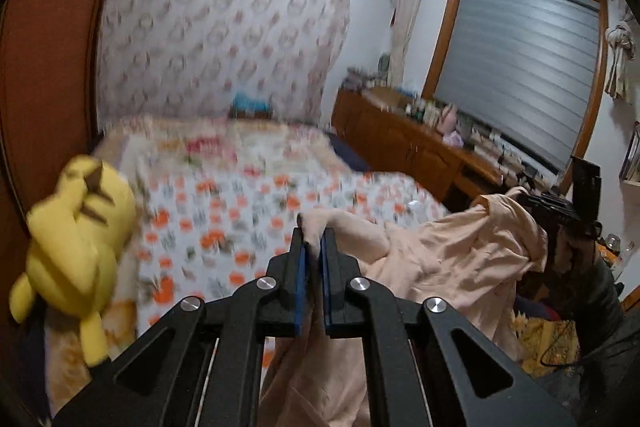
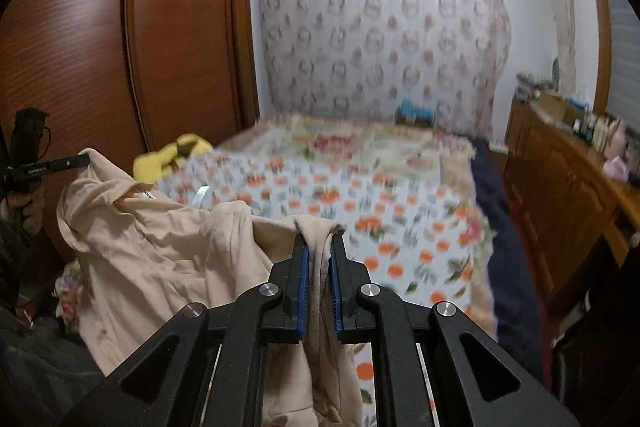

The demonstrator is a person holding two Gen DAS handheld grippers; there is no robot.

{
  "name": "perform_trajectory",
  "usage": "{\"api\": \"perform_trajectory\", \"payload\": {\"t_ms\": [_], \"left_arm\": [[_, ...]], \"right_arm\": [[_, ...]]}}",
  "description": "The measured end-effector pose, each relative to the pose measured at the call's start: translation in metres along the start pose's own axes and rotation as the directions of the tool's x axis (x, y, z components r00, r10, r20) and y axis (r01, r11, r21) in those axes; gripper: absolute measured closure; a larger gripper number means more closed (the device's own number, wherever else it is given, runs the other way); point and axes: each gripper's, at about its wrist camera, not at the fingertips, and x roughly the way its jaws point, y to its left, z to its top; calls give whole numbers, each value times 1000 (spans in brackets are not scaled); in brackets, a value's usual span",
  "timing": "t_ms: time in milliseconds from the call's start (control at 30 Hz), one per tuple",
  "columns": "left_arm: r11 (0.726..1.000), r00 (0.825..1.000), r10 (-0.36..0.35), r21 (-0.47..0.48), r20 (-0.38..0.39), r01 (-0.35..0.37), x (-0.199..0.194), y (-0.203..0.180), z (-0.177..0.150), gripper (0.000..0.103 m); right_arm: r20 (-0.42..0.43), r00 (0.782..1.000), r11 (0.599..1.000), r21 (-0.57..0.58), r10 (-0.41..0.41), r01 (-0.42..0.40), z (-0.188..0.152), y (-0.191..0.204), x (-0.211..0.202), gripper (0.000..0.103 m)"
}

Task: Fold small clothes
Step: 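Lift the shirt high with both tools, holding it spread between them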

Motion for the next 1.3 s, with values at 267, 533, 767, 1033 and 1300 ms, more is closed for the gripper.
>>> {"api": "perform_trajectory", "payload": {"t_ms": [267,533,767,1033,1300], "left_arm": [[999,982,-34,46,186,26,-51,-19,52,96],[992,945,-41,125,326,0,-96,-40,107,96],[989,905,-33,145,424,-33,-121,-43,135,96],[986,879,-9,152,478,-73,-136,-41,138,96],[982,872,16,155,489,-105,-146,-48,134,96]], "right_arm": [[180,983,999,-32,-26,32,45,-2,-90,94],[340,939,994,-83,-44,76,83,6,-162,94],[432,901,991,-90,-47,95,102,6,-190,94],[505,861,987,-105,-54,123,95,19,-197,94],[517,856,988,-115,-27,100,67,27,-173,94]]}}
